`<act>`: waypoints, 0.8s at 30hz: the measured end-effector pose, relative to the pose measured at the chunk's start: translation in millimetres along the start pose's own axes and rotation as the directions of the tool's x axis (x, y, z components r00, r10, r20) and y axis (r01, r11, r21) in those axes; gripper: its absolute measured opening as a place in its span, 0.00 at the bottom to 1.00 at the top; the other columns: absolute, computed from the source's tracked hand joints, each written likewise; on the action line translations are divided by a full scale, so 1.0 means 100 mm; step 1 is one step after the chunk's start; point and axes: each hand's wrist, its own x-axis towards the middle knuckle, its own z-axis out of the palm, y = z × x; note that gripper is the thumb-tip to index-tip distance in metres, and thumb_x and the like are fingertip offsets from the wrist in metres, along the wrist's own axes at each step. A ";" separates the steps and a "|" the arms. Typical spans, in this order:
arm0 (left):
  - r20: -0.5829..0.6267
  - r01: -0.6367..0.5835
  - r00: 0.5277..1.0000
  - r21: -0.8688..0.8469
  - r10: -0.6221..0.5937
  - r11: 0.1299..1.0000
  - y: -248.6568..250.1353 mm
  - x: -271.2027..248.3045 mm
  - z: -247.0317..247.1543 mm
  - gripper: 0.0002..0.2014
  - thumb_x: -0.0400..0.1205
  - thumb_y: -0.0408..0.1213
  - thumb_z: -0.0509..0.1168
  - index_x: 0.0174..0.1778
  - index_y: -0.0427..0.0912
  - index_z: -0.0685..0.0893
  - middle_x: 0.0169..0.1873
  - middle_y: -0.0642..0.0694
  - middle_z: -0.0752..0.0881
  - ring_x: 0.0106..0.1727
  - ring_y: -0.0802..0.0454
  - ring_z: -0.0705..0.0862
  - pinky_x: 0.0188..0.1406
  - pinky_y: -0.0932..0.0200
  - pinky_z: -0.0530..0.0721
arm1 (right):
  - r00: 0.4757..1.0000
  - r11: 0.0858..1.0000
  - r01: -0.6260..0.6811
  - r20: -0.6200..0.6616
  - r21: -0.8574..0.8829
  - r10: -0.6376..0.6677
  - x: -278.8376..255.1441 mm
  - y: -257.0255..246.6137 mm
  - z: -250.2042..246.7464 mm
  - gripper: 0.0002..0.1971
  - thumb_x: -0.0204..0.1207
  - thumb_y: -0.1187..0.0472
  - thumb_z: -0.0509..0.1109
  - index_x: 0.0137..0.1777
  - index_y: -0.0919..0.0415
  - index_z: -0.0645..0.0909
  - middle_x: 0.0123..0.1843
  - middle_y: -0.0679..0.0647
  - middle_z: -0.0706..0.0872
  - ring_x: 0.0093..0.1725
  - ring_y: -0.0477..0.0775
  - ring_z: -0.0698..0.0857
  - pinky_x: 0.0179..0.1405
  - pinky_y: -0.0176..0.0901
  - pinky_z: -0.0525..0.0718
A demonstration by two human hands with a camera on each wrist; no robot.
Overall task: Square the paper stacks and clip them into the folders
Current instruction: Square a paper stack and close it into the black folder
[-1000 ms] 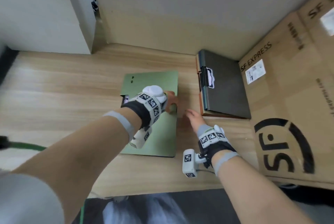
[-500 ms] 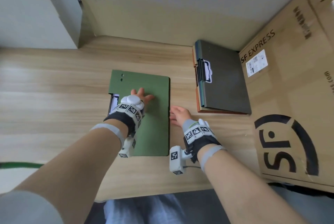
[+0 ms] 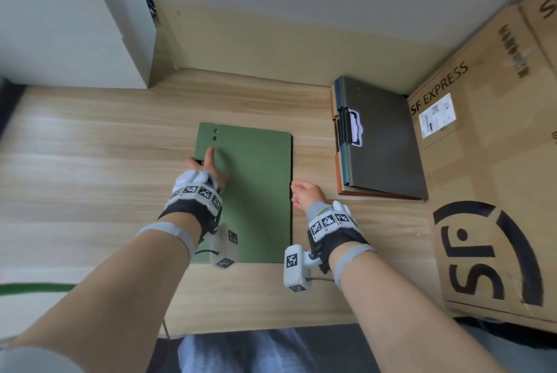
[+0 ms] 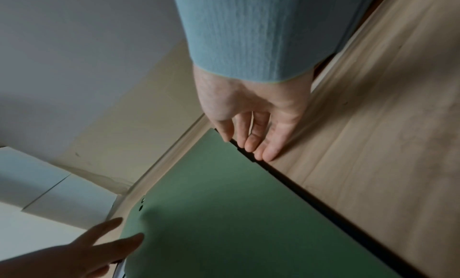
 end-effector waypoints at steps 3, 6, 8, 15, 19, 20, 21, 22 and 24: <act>-0.025 -0.032 0.999 -0.308 0.026 0.951 0.01 -0.06 -0.13 0.40 0.78 0.34 0.69 0.82 0.48 0.53 0.63 0.39 0.77 0.62 0.43 0.77 0.69 0.48 0.73 | 0.999 0.998 0.040 -0.028 -0.047 -0.041 0.04 0.01 -0.07 0.17 0.79 0.62 0.62 0.66 0.60 0.81 0.44 0.48 0.83 0.43 0.50 0.82 0.68 0.50 0.81; 0.036 0.039 0.999 -0.326 -0.028 0.945 0.06 -0.09 -0.21 0.23 0.76 0.53 0.66 0.61 0.41 0.78 0.48 0.36 0.83 0.53 0.41 0.83 0.55 0.50 0.77 | 0.998 0.997 0.045 -0.042 -0.061 -0.047 0.05 0.01 -0.17 0.17 0.79 0.62 0.62 0.67 0.60 0.80 0.49 0.52 0.82 0.48 0.53 0.81 0.69 0.53 0.80; 0.091 0.041 0.996 -0.350 -0.010 0.936 0.06 0.00 -0.15 0.28 0.71 0.61 0.63 0.43 0.35 0.82 0.35 0.39 0.83 0.42 0.44 0.82 0.45 0.55 0.79 | 0.998 0.995 0.051 -0.038 -0.083 -0.055 0.07 0.04 -0.23 0.18 0.79 0.62 0.62 0.68 0.61 0.78 0.51 0.52 0.80 0.51 0.52 0.79 0.70 0.52 0.79; 0.003 -0.100 0.990 -0.702 0.144 0.705 0.53 -0.12 -0.34 0.19 0.83 0.30 0.62 0.24 0.41 0.71 0.28 0.37 0.75 0.37 0.47 0.75 0.45 0.54 0.72 | 0.972 0.973 0.206 -0.091 -0.109 -0.216 0.04 -0.04 -0.46 0.23 0.79 0.64 0.63 0.74 0.52 0.70 0.54 0.61 0.85 0.46 0.56 0.80 0.54 0.49 0.81; -0.093 -0.145 0.989 -0.732 0.112 0.665 0.89 -0.19 -0.50 0.07 0.81 0.29 0.65 0.42 0.37 0.72 0.44 0.39 0.78 0.51 0.47 0.74 0.55 0.47 0.80 | 0.926 0.945 0.312 -0.191 -0.096 -0.325 -0.02 -0.30 -0.76 0.24 0.79 0.67 0.63 0.75 0.51 0.70 0.59 0.64 0.84 0.50 0.59 0.81 0.50 0.37 0.73; -0.104 -0.152 0.988 -0.734 0.112 0.662 0.96 -0.18 -0.49 0.09 0.81 0.29 0.66 0.49 0.35 0.71 0.50 0.37 0.78 0.53 0.46 0.75 0.62 0.44 0.78 | 0.918 0.942 0.322 -0.212 -0.098 -0.336 -0.04 -0.37 -0.83 0.25 0.79 0.68 0.62 0.75 0.51 0.70 0.62 0.63 0.83 0.56 0.61 0.82 0.52 0.36 0.71; -0.096 -0.153 0.988 -0.723 0.121 0.674 1.06 -0.19 -0.47 0.12 0.80 0.29 0.66 0.55 0.34 0.72 0.55 0.37 0.78 0.55 0.44 0.78 0.66 0.42 0.76 | 0.909 0.940 0.327 -0.241 -0.098 -0.342 -0.04 -0.44 -0.94 0.24 0.80 0.68 0.62 0.75 0.51 0.70 0.64 0.63 0.82 0.60 0.62 0.82 0.53 0.37 0.72; -0.074 -0.140 0.989 -0.705 0.125 0.695 1.17 -0.20 -0.45 0.16 0.79 0.28 0.66 0.62 0.32 0.73 0.58 0.36 0.80 0.59 0.40 0.80 0.68 0.41 0.77 | 0.902 0.942 0.321 -0.269 -0.101 -0.337 -0.03 -0.49 -1.06 0.24 0.80 0.68 0.61 0.75 0.51 0.70 0.66 0.62 0.81 0.63 0.62 0.81 0.54 0.39 0.73; -0.018 -0.142 0.984 -0.676 0.176 0.723 1.44 -0.27 -0.39 0.22 0.78 0.23 0.64 0.69 0.30 0.73 0.62 0.32 0.82 0.64 0.35 0.81 0.69 0.40 0.77 | 0.890 0.949 0.296 -0.329 -0.109 -0.315 0.03 -0.57 -1.35 0.24 0.81 0.69 0.59 0.76 0.52 0.69 0.70 0.61 0.79 0.66 0.62 0.79 0.61 0.44 0.75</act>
